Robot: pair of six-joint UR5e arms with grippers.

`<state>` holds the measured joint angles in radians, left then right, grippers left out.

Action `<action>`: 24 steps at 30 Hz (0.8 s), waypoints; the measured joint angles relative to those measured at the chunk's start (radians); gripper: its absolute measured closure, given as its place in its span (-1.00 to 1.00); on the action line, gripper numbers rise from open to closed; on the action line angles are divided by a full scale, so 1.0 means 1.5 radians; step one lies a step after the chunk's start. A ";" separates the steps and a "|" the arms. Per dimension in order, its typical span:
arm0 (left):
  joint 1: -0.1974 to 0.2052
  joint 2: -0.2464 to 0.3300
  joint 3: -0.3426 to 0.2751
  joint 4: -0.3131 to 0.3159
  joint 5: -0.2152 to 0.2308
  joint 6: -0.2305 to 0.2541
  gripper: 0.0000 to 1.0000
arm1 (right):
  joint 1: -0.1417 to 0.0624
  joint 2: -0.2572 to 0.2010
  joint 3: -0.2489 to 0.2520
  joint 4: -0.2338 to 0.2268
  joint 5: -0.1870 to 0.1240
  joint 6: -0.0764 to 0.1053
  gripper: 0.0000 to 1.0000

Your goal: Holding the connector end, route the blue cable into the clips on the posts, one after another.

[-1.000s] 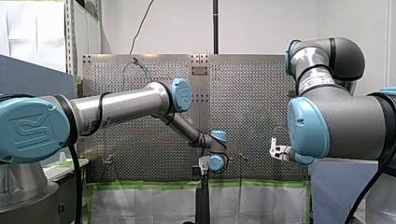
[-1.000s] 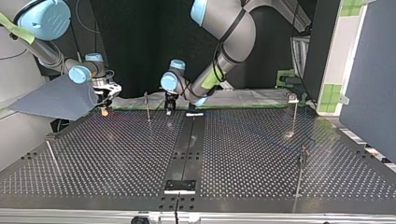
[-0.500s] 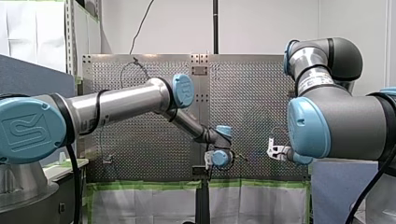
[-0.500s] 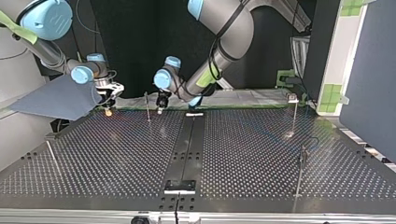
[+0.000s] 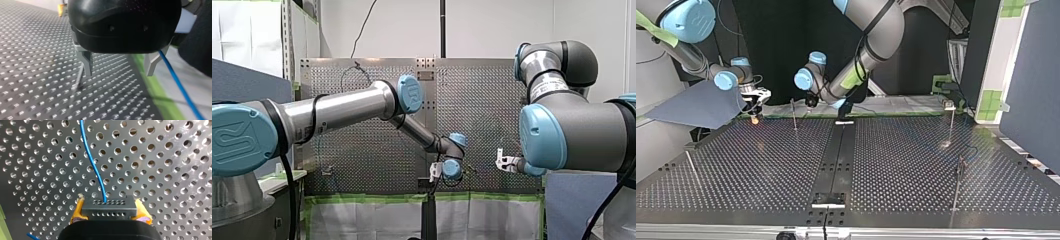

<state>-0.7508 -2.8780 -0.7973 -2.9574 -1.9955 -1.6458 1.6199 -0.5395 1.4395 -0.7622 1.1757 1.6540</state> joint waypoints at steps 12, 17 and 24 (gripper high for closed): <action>-0.021 0.000 -0.029 -0.039 0.027 -0.012 -1.00 | 0.004 0.000 0.000 0.003 0.001 0.002 1.00; -0.025 0.004 -0.031 -0.025 0.033 -0.030 -1.00 | 0.006 0.000 0.000 0.003 0.001 0.002 1.00; -0.034 0.013 -0.032 -0.005 0.025 -0.048 -1.00 | 0.007 0.001 0.000 0.005 0.001 0.002 1.00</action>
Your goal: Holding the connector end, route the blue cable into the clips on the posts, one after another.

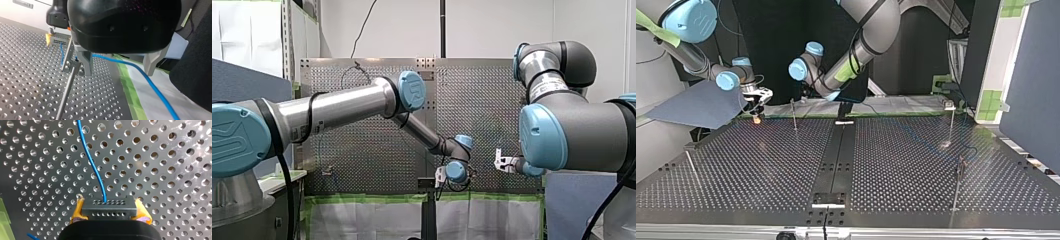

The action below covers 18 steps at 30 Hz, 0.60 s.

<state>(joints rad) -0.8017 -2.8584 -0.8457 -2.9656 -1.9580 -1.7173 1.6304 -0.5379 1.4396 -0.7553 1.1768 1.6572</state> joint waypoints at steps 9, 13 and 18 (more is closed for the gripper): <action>-0.010 0.014 -0.014 0.018 -0.004 -0.008 -1.00 | 0.001 0.001 0.000 0.000 0.000 0.001 1.00; -0.016 0.015 -0.021 0.032 -0.011 -0.009 -1.00 | 0.001 0.001 0.000 0.000 0.000 0.001 1.00; -0.020 0.030 -0.048 0.063 -0.017 -0.015 -1.00 | 0.001 0.001 0.000 0.000 0.000 0.001 1.00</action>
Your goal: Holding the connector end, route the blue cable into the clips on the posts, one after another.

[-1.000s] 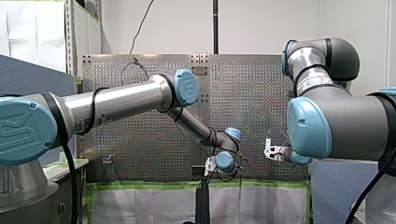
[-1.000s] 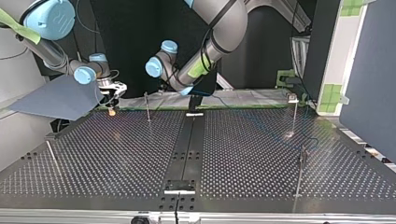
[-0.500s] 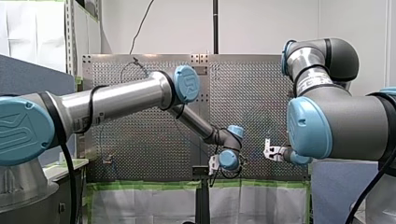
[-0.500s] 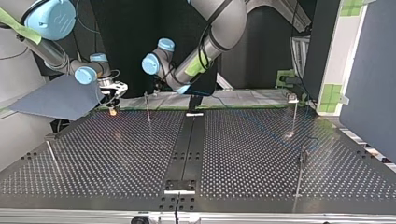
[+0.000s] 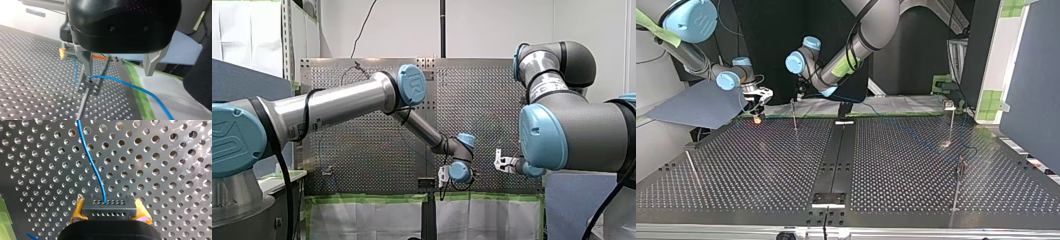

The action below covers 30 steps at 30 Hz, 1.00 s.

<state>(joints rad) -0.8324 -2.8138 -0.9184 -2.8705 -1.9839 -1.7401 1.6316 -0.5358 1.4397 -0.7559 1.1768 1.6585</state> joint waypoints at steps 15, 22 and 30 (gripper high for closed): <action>-0.009 0.022 -0.045 0.076 0.023 -0.013 -1.00 | 0.003 0.002 0.000 0.001 0.000 -0.001 1.00; -0.006 0.022 -0.045 0.083 0.033 -0.017 -1.00 | 0.003 0.003 0.000 0.000 0.000 0.000 1.00; -0.006 0.022 -0.045 0.077 0.032 -0.014 -1.00 | 0.003 0.004 0.000 0.001 0.000 -0.001 1.00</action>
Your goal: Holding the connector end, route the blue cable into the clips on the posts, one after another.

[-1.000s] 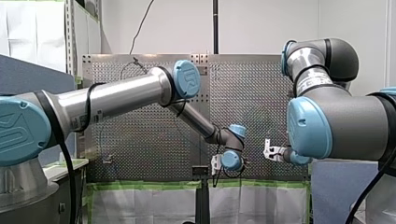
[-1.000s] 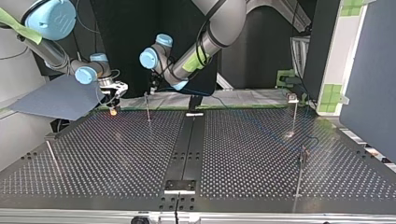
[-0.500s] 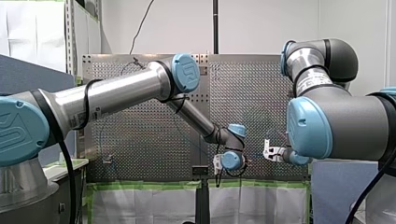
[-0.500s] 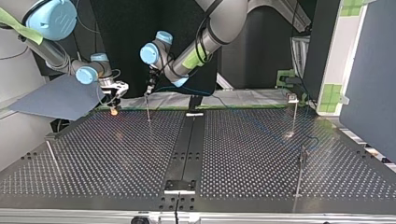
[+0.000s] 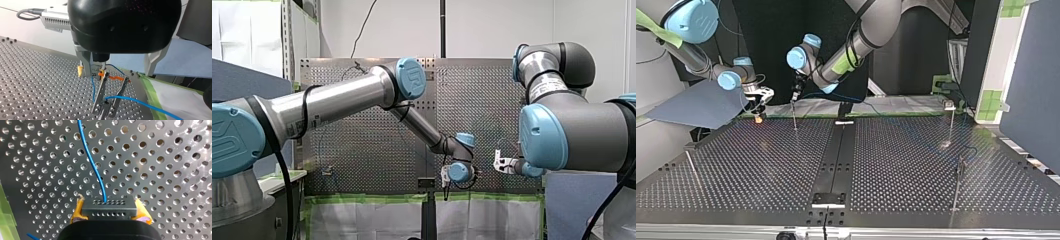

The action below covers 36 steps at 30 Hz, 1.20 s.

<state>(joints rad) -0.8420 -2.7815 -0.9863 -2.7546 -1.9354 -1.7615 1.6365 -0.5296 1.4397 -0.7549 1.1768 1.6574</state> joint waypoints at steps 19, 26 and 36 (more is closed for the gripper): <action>-0.001 0.000 -0.001 -0.015 -0.008 0.001 -1.00 | 0.000 0.002 0.000 0.000 0.000 0.001 1.00; -0.002 0.008 -0.020 -0.035 -0.034 0.005 -1.00 | 0.000 0.003 0.000 0.000 0.000 0.001 1.00; -0.004 0.071 -0.087 0.020 -0.049 0.004 -1.00 | -0.002 0.005 0.000 0.001 0.003 -0.001 1.00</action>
<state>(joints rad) -0.8485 -2.6754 -1.1175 -2.7244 -2.0090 -1.7552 1.6338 -0.5228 1.4397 -0.7539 1.1807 1.6562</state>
